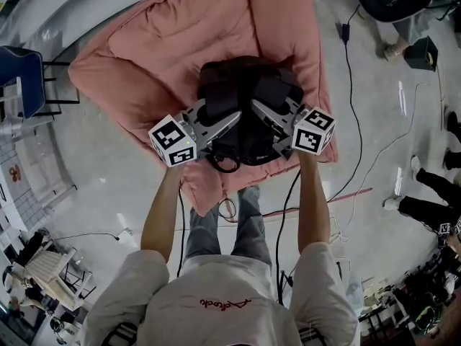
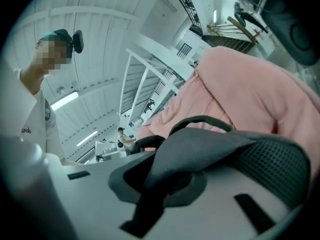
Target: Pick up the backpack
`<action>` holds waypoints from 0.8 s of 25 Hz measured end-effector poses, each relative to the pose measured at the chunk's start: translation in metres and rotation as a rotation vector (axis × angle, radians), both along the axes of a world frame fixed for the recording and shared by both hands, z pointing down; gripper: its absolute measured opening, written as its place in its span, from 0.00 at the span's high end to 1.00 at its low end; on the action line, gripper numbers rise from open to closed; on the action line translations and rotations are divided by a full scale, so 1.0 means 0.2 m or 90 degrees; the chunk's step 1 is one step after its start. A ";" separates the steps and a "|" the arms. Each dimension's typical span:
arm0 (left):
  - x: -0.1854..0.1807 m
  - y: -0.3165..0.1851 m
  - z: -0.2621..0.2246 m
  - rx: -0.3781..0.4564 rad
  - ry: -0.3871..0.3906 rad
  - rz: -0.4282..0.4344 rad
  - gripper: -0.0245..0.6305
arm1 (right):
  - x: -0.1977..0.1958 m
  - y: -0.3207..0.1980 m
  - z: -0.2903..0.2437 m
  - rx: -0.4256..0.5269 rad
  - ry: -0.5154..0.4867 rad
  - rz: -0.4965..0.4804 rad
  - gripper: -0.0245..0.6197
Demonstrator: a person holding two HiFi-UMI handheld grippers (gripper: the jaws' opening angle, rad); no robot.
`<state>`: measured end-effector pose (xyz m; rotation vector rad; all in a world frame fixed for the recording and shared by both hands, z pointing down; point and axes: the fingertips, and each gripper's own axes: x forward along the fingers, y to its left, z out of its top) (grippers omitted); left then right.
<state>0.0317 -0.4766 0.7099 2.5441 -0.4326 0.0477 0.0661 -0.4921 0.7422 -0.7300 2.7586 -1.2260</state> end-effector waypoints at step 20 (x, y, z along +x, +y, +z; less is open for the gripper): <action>-0.02 0.29 -0.37 -0.039 0.044 -0.075 0.86 | 0.08 0.38 -0.46 0.031 -0.061 0.077 0.88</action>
